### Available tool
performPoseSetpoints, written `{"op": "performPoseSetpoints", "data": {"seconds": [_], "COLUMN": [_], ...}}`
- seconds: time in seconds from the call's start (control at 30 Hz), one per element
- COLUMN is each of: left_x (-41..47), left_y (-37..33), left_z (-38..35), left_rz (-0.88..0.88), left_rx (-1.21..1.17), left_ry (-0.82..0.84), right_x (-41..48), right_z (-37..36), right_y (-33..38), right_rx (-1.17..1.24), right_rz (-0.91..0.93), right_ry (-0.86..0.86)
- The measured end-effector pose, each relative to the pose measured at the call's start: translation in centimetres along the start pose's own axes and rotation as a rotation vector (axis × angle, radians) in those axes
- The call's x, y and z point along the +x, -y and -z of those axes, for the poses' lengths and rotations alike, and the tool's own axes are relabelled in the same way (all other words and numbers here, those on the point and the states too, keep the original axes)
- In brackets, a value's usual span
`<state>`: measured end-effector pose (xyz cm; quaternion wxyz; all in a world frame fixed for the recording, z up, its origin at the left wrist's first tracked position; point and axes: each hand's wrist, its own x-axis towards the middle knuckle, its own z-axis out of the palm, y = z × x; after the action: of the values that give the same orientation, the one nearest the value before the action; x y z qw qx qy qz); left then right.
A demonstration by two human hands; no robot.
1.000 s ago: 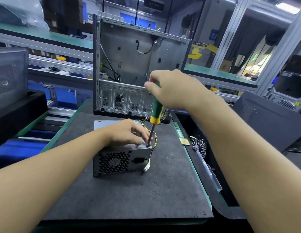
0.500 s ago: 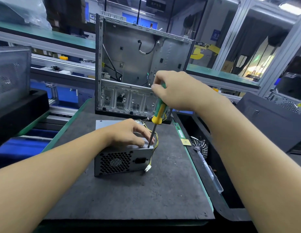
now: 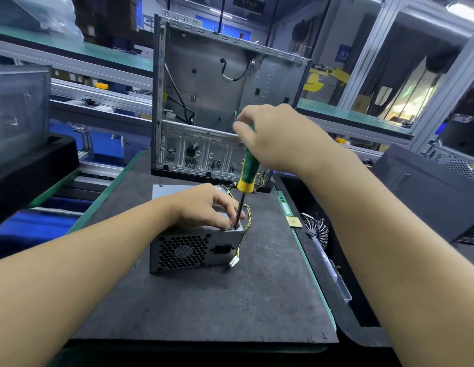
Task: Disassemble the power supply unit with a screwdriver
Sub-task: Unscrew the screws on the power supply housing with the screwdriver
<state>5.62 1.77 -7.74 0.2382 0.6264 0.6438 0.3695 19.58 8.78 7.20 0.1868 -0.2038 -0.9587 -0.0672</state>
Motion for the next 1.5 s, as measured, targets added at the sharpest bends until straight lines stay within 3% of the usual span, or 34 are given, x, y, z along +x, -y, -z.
{"op": "performPoseSetpoints", "data": {"seconds": [0.13, 0.27, 0.4, 0.63, 0.87, 1.1, 1.3, 1.5], "left_x": [-0.1, 0.0, 0.0, 0.0, 0.1, 0.2, 0.3, 0.2], "left_y": [-0.1, -0.1, -0.1, 0.0, 0.2, 0.4, 0.5, 0.2], "left_z": [0.0, -0.2, 0.0, 0.0, 0.1, 0.1, 0.1, 0.1], "left_rz": [0.012, 0.025, 0.011, -0.032, -0.015, -0.001, -0.018, -0.045], "left_rx": [-0.027, -0.046, 0.006, 0.014, 0.002, -0.006, -0.002, -0.021], "left_ry": [-0.006, -0.023, -0.008, 0.010, 0.020, 0.019, 0.023, 0.035], "right_x": [-0.2, -0.2, 0.1, -0.4, -0.2, 0.2, 0.2, 0.1], "right_z": [1.0, 0.5, -0.2, 0.6, 0.0, 0.0, -0.9, -0.5], "right_y": [-0.1, -0.3, -0.1, 0.3, 0.6, -0.2, -0.2, 0.1], "right_rx": [0.260, 0.139, 0.014, 0.273, 0.171, 0.254, 0.113, 0.281], "right_rz": [0.037, -0.001, -0.084, 0.010, -0.026, -0.022, -0.069, 0.027], "right_ry": [0.153, 0.130, -0.019, 0.100, -0.009, 0.060, -0.020, 0.077]}}
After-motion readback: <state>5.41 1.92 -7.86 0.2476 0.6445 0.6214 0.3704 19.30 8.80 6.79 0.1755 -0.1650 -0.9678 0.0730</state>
